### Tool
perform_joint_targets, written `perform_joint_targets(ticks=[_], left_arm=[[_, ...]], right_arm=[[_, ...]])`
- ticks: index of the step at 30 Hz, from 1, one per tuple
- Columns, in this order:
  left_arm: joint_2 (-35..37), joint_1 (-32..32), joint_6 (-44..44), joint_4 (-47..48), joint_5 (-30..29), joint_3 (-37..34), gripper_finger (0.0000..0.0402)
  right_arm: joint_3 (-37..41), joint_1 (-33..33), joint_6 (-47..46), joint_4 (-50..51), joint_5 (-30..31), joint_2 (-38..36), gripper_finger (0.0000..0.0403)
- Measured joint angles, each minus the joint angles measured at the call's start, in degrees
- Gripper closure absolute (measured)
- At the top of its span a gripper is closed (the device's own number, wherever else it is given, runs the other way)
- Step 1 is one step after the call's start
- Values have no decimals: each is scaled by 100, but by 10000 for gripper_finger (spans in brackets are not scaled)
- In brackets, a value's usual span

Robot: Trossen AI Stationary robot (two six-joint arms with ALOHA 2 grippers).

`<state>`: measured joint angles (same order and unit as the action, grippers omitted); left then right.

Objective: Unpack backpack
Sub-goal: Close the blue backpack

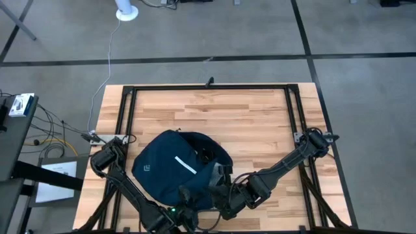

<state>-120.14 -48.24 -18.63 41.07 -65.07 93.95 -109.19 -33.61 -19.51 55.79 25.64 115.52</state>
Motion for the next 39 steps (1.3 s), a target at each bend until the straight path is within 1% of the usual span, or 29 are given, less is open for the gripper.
perform_joint_targets(ticks=[2, 4, 10, 11, 14, 16, 19, 22, 26, 30, 34, 37, 38, 39], left_arm=[[0, 34, -45, 116, 378, 0, 203], [0, 65, -180, 311, 682, -2, 241], [0, 55, -429, 462, 945, 23, 375], [0, 45, -476, 466, 1006, 53, 388], [0, -1, -591, 512, 1084, 140, 392], [0, -56, -718, 744, 1092, 259, 392], [0, -164, -1048, 1262, 1079, 532, 397], [0, -363, -1425, 1868, 1148, 823, 400], [4, -683, -1907, 2520, 1501, 1136, 402], [4, -984, -2868, 3159, 1829, 1175, 401], [4, -1330, -4086, 3954, 1883, 1176, 401], [4, -1610, -5085, 4883, 1862, 1175, 401], [10, -1677, -5350, 4947, 1900, 1145, 401], [85, -1732, -5374, 4856, 1940, 1020, 401]], right_arm=[[0, 0, -68, 2, 1, 0, 403], [0, 0, -133, 2, -1, 0, 403], [0, 2, -397, 38, -5, 0, 403], [0, 2, -430, 68, -8, 0, 403], [0, 7, -571, 130, -11, 0, 403], [-2, 20, -736, 244, -34, 0, 403], [-10, 38, -1035, 626, -34, 0, 403], [-13, 84, -1325, 1260, -26, 0, 403], [-9, 160, -1413, 1661, 22, 0, 403], [-7, 217, -1545, 1952, 108, 0, 403], [-7, 262, -1811, 2452, 337, -2, 403], [-9, 307, -2130, 2675, 501, -2, 403], [-11, 323, -2235, 2720, 535, -2, 403], [-14, 334, -2307, 2723, 544, -4, 403]])
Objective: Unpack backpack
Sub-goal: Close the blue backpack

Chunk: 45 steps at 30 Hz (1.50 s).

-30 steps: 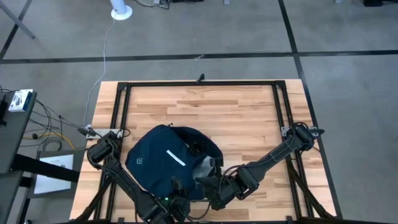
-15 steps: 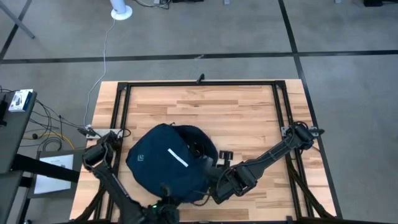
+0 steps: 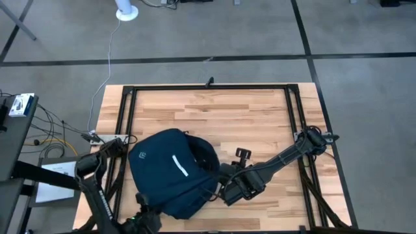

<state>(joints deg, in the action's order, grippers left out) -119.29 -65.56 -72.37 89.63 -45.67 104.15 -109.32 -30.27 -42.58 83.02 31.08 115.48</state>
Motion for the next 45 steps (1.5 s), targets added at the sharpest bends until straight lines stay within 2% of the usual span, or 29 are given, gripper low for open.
perform_joint_targets(ticks=[5, 8, 12, 17, 24, 28, 32, 34, 39, 42, 45], left_arm=[[242, -91, -826, -36, 133, -168, 401], [225, -26, -916, -92, 26, -131, 401], [228, 155, -832, -265, -101, 9, 391], [230, 340, -543, -447, -102, 444, 333], [241, 605, -774, -724, -116, 1009, 226], [238, 778, -475, -934, -308, 1228, 189], [241, 1086, 222, -1807, -855, 1170, 181], [208, 1359, 810, -2409, -762, 1057, 181], [94, 1838, 2204, -3916, 195, 592, 181], [96, 1849, 2196, -3964, 306, 440, 182], [96, 1807, 1709, -3665, 359, 344, 182]], right_arm=[[12, -43, 273, -574, -165, -13, 403], [14, -110, 531, -1204, -278, -15, 403], [14, -184, 473, -1305, -302, -15, 403], [14, -221, 463, -1344, -304, -15, 403], [15, -395, 450, -1350, -302, -15, 403], [14, -514, 452, -1360, -302, -15, 403], [15, -626, 473, -1601, -303, -15, 403], [14, -649, 554, -1941, -305, -15, 403], [15, -659, 1105, -3188, -819, -15, 403], [16, -758, 1245, -3549, -888, -15, 403], [-71, -874, 1245, -3546, -917, -9, 403]])
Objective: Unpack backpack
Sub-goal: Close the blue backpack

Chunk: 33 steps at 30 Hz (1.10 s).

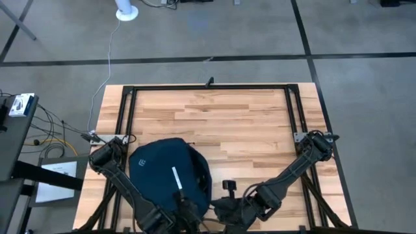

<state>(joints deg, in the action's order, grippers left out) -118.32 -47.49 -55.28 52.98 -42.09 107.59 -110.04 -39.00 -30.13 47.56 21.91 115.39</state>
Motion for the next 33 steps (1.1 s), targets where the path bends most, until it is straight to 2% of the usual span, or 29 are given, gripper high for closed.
perform_joint_targets(ticks=[5, 10, 14, 21, 28, 33], left_arm=[[0, -52, -214, -191, 282, -138, 182], [-193, -37, 235, -229, 285, -134, 182], [-560, 48, 475, -387, 627, -138, 182], [-649, 58, -686, 742, 508, -103, 187], [-623, -182, -776, 1697, 166, 578, 257], [-621, -502, -131, 1822, 133, 1100, 313]], right_arm=[[-37, -76, -19, -160, 7, -2, 403], [-37, -54, 23, -214, 34, -1, 403], [-37, 20, 47, -183, 50, 0, 403], [-37, 90, 62, 6, 55, 0, 403], [-37, 204, -274, 927, 56, 0, 403], [-34, 392, -323, 1537, 138, 3, 403]])
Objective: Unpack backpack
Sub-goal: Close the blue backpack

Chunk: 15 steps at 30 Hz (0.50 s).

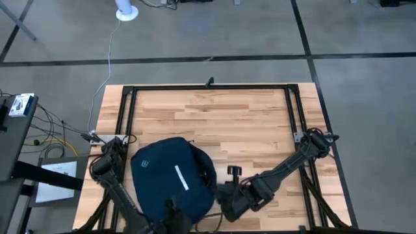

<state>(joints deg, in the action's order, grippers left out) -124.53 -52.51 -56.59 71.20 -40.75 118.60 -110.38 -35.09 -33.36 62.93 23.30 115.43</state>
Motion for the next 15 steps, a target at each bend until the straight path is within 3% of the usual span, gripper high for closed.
perform_joint_targets(ticks=[3, 7, 15], left_arm=[[0, -257, 4, 252, 5, 249, 338], [14, -476, -719, 872, -52, 326, 359], [9, -678, -1990, 1877, -86, 321, 365]], right_arm=[[252, 235, -127, 233, 124, -1, 403], [655, 509, -266, 88, 66, 9, 403], [643, 498, -70, -258, 67, -77, 403]])
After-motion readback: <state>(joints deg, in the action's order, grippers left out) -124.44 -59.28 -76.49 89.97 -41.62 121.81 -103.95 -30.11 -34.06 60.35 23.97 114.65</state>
